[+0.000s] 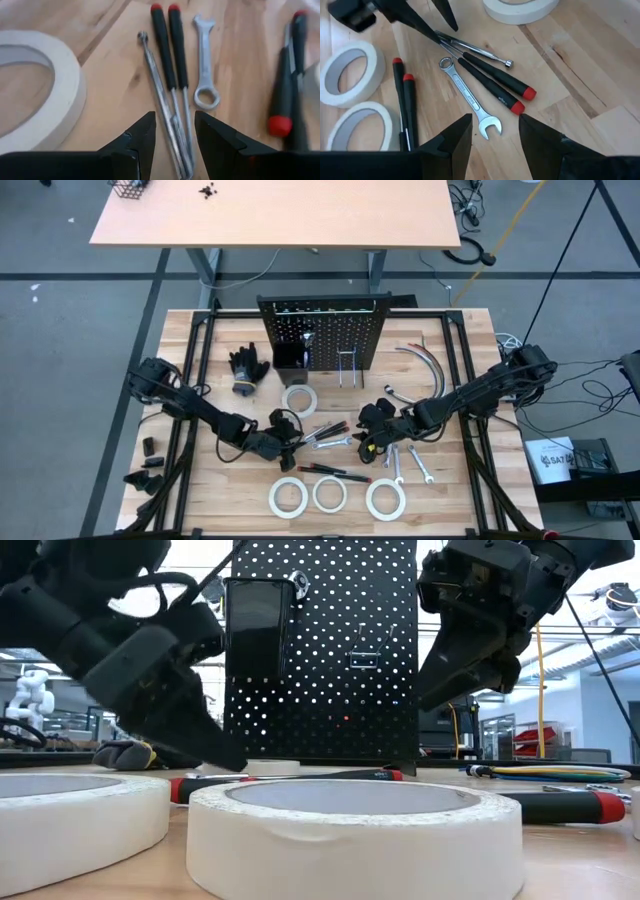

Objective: Hang tools onto peg board
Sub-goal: Put the silver magnetic telescoping tool into the black bin on the peg board

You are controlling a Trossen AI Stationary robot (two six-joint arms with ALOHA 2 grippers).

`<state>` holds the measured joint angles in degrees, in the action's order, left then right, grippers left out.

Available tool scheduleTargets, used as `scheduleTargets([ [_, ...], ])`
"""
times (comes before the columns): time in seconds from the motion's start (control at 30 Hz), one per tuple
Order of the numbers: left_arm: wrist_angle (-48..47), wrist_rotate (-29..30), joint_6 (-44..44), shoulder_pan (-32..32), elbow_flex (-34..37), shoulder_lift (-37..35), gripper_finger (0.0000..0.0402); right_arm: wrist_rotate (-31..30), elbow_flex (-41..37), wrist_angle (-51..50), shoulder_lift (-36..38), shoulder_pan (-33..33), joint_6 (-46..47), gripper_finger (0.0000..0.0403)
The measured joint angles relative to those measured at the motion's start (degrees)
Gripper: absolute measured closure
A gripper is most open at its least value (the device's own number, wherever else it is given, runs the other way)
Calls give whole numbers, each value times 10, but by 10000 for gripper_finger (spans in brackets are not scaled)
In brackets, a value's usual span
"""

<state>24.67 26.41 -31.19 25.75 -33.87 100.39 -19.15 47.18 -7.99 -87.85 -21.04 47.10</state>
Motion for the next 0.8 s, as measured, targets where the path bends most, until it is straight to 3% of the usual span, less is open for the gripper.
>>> scheduleTargets([
  [0.8, -10, -9, -30, -23, 1, 16, 263, -3, 0, -4, 0, -1, -32, 246],
])
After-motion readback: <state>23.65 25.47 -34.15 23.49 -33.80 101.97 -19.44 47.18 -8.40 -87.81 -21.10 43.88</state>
